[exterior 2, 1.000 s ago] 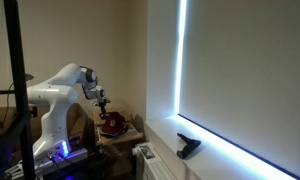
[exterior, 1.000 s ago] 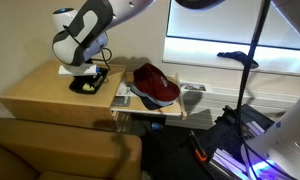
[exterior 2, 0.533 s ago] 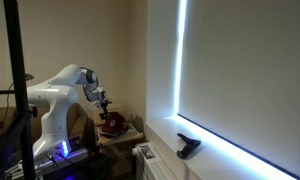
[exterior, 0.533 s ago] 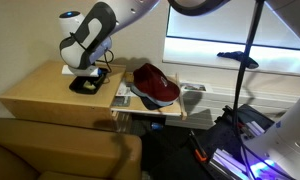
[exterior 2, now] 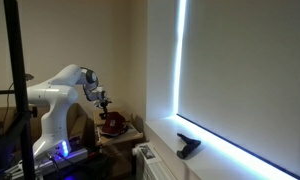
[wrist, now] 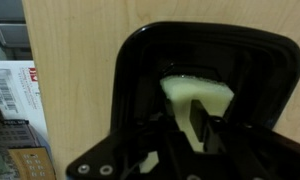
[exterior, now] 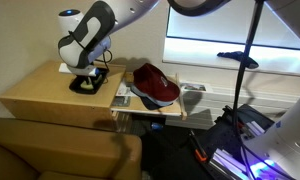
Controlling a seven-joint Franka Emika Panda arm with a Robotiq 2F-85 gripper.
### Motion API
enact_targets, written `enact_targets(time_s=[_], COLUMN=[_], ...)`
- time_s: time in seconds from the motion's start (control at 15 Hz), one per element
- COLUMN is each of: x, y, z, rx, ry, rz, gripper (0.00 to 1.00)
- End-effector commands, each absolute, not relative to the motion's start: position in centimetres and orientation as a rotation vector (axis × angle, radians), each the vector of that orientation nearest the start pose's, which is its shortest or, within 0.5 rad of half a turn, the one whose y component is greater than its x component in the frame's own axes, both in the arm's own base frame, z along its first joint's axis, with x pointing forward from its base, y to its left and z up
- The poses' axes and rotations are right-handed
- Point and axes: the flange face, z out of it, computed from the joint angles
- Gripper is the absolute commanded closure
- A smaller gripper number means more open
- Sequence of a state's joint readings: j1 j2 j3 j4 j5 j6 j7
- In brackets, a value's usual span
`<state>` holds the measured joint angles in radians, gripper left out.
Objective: Remove the sponge from the dish, put it on the table, and then put it back in the dish
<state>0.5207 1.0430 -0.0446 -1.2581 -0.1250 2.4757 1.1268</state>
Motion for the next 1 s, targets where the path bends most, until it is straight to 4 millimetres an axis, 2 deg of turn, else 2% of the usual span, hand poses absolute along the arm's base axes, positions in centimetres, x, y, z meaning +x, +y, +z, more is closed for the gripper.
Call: enact_targets(time_s=[0.0,0.13,0.4,0.6,0.67,0.73,0.8,0.87,0.93], x=[67.6,67.7,68.1,67.7,67.5,67.4,66.9,68.7,68.4], y=[35.7,35.2,33.8,31.8,30.9,29.8,28.6,30.7,29.7], z=[15.1,17.4,22.7,27.0,27.9,28.0,26.9,27.7,27.5], rx=[-2.946,-2.932,-2.856,-2.758,-2.735,-2.741,-2.759,-2.75,-2.755], ry=[0.83,0.827,0.866,0.913,0.953,1.014,1.059,1.005,1.038], rz=[-0.31,-0.329,-0.336,-0.334,-0.328,-0.277,-0.173,-0.302,-0.258], gripper=[0.43,0.27,0.02,0.0,0.0,0.0,0.0,0.0,0.0])
